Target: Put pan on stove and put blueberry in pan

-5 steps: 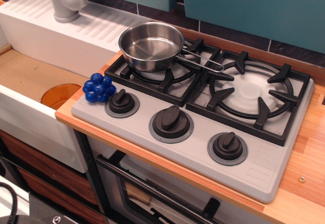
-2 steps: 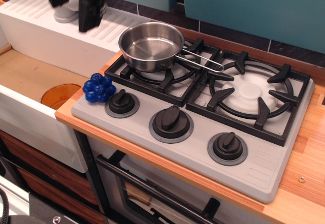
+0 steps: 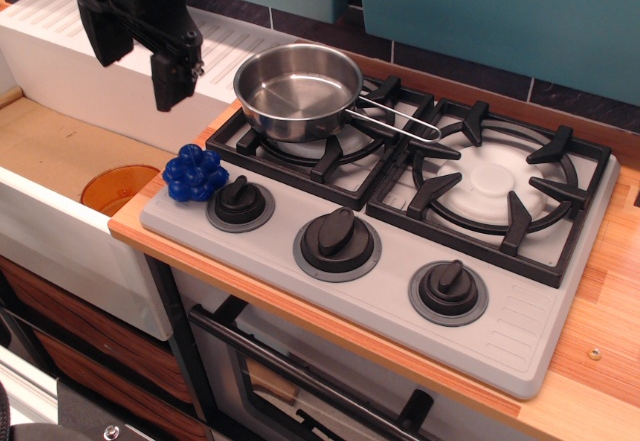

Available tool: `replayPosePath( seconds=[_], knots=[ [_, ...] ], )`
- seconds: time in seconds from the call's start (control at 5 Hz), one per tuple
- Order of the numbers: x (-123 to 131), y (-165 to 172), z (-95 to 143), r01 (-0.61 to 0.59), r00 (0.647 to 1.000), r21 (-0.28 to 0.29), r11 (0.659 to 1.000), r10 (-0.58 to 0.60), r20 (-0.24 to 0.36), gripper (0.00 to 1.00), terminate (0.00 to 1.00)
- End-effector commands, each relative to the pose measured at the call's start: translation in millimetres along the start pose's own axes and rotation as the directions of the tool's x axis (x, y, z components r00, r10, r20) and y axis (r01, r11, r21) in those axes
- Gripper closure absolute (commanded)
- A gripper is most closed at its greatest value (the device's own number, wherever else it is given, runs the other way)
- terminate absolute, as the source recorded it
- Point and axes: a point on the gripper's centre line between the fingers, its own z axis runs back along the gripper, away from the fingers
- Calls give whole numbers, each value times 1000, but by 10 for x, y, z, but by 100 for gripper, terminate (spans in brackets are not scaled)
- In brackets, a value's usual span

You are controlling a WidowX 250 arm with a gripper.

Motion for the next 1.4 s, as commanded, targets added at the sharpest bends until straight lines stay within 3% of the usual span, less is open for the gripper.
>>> replayPosePath(
  seconds=[0.0,0.4,0.8,1.2],
  knots=[
    [73,-28,-82,3,999,-20,1000,-3,45,0,0],
    [163,-6,-340,-8,999,-57,998,10,46,0,0],
    [-86,-69,-346,-58,998,-64,996,58,12,0,0],
    [-125,-146,-462,-62,998,-92,994,64,25,0,0]
  ],
)
